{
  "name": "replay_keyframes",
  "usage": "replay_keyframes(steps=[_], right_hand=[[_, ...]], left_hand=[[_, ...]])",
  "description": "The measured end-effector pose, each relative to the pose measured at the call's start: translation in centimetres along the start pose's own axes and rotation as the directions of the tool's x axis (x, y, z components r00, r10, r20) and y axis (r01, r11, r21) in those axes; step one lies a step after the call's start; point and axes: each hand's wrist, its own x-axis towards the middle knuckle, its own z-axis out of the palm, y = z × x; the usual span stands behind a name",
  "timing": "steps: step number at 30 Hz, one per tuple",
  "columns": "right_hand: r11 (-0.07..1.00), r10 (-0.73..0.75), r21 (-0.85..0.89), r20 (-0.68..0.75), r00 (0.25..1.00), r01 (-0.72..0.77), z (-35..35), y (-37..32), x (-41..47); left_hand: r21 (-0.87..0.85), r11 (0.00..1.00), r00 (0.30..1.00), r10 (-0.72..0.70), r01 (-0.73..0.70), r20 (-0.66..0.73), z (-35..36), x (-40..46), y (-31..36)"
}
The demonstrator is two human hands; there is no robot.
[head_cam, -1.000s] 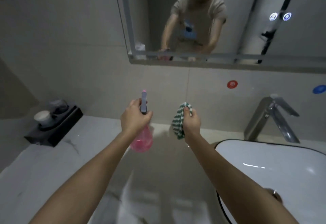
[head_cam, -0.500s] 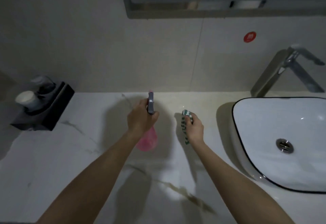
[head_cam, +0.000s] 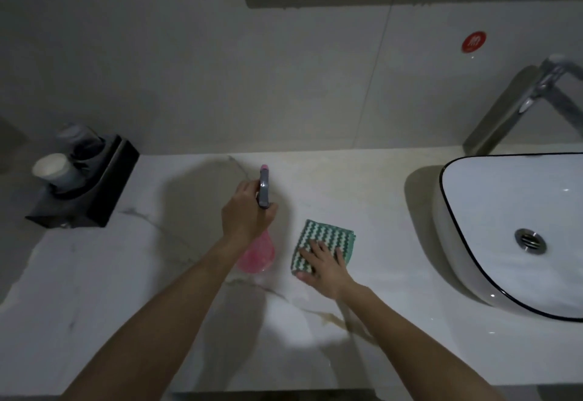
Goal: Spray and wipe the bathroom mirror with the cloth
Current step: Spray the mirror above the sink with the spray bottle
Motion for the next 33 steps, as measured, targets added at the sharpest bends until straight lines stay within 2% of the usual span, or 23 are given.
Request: replay_keyframes(steps=[4,8,13,16,19,21,29,33], right_hand=[[0.998,0.057,0.028,-0.209,0.976,-0.053,-1.6,0.9,1.4],[0.99,0.104,-0.082,-0.128,0.986,-0.115,-1.2,0.8,2.5],[0.99,0.116,-0.072,-0.034,0.993,-0.118,-0.8,1.4,3.4],[0.991,0.092,-0.089,-0.083,0.992,-0.099,-0.2,1.9,3.5],[0.994,0.04,-0.094,-0.241,0.97,-0.064,0.6,1.6,3.3],[0.99,0.054,-0.116,-0.248,0.967,-0.085,1.1,1.5,3.4],[0.999,0.006,0.034,-0.43,0.903,0.009,2.5,0.2,2.3],[0.986,0.045,0.163,-0.446,0.894,0.031,2.5,1.0,2.5]], left_hand=[[-0.019,1.0,1.0,-0.014,0.014,0.005,0.2,0.5,0.0],[-0.025,0.999,0.998,-0.037,0.038,0.042,0.5,0.6,-0.3],[0.006,0.996,0.994,-0.089,0.089,0.058,0.7,1.4,-1.0],[0.028,0.995,0.994,-0.099,0.098,0.052,0.8,2.0,-1.6],[0.033,0.995,0.994,-0.097,0.096,0.057,1.0,2.2,-1.7],[0.033,0.995,0.993,-0.097,0.096,0.06,1.1,2.2,-1.7],[-0.014,0.994,0.992,-0.11,0.111,0.066,0.5,1.4,-1.1],[-0.027,0.993,0.993,-0.113,0.115,0.042,-0.3,1.1,-1.4]])
